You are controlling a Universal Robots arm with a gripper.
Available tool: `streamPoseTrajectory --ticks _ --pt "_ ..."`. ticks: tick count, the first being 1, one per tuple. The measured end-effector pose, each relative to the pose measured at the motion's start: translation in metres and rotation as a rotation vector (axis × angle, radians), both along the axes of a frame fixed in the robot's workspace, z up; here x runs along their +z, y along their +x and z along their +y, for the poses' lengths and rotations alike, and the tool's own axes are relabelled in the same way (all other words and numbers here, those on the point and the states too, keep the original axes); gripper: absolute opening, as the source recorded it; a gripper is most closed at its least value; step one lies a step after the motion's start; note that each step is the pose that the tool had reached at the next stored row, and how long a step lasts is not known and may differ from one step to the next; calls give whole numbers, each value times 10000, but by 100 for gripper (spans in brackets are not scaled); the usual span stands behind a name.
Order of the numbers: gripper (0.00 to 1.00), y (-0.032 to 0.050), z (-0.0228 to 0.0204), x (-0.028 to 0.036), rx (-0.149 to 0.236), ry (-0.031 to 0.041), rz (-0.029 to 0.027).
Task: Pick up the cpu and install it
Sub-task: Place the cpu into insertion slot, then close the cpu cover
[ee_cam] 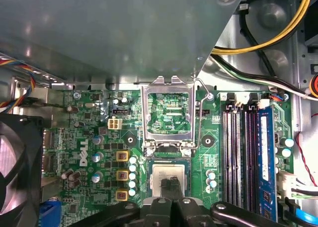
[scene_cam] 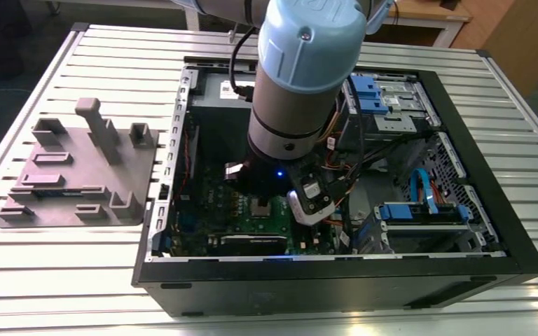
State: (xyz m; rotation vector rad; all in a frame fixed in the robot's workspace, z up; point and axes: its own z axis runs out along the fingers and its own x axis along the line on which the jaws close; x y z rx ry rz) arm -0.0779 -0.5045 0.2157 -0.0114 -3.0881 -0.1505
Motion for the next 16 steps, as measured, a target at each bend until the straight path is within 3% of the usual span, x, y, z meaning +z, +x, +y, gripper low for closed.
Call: streamPoseTrajectory --ticks 16 --pt "11 0 0 3 0 -1 0"
